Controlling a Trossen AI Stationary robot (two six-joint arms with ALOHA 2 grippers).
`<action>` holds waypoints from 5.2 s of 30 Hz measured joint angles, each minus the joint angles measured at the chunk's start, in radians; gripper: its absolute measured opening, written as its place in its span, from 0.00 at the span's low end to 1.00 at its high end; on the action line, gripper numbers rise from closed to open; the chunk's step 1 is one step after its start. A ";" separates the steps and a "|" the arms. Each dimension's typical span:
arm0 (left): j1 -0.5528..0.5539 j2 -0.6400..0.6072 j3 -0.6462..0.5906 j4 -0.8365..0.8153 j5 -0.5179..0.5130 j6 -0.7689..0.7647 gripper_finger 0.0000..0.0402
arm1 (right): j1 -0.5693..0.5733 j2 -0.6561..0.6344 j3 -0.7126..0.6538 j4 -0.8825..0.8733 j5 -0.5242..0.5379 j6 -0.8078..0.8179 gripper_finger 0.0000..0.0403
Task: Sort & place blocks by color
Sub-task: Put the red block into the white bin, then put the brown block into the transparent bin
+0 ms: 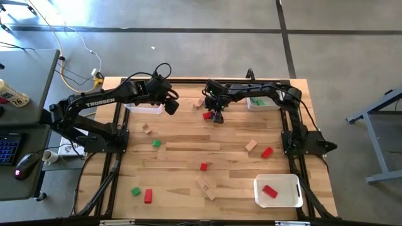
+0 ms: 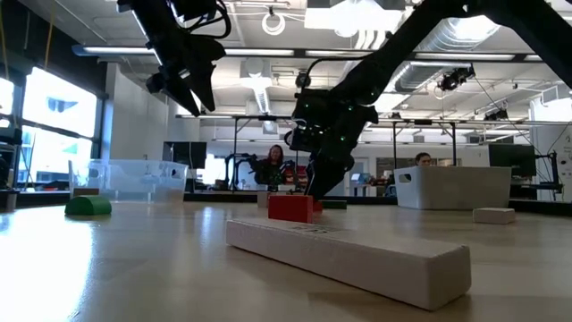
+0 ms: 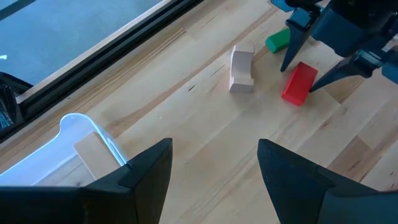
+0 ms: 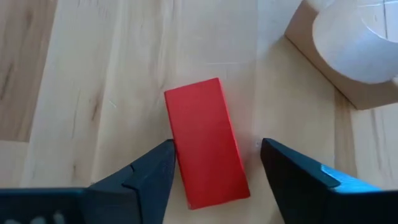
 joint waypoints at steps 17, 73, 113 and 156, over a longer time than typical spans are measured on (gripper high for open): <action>0.000 0.000 0.000 0.001 -0.026 -0.029 0.56 | 0.019 -0.009 0.001 -0.052 0.074 0.134 0.27; -0.240 0.000 0.000 -0.057 0.132 0.177 0.56 | 0.900 -0.532 -0.005 -0.970 0.750 1.826 0.27; -0.804 0.000 0.000 -0.050 -0.017 -0.359 0.56 | 1.499 -0.375 -0.004 -0.881 0.488 2.261 0.27; -0.416 0.000 -0.216 -0.507 -0.089 -0.646 0.55 | 1.420 -0.199 -0.004 -0.922 0.302 2.214 0.50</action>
